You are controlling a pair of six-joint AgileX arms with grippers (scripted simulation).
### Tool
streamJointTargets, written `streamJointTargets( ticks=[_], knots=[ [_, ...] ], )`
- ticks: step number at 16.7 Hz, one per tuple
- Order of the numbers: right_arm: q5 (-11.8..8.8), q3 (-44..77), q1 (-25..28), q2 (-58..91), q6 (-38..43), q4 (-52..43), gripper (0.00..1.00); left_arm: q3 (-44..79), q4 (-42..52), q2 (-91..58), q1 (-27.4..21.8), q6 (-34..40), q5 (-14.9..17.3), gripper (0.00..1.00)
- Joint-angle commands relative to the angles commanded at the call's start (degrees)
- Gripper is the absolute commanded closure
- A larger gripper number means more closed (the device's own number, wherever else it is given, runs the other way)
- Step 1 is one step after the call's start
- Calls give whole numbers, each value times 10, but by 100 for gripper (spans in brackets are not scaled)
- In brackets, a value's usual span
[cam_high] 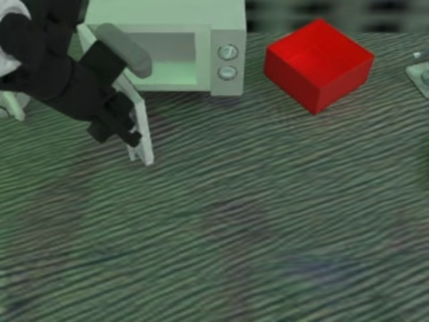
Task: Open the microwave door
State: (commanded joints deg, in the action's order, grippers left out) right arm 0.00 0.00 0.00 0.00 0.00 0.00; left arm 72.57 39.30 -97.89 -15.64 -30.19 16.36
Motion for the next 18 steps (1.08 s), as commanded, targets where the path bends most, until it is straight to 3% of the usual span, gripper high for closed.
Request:
streamJointTargets(
  ticks=[6, 18],
  knots=[
    [0, 0, 0, 0, 0, 0, 0, -4, 19, 9, 28, -66, 29, 100],
    [0, 0, 0, 0, 0, 0, 0, -4, 19, 9, 28, -66, 30, 100]
  ],
)
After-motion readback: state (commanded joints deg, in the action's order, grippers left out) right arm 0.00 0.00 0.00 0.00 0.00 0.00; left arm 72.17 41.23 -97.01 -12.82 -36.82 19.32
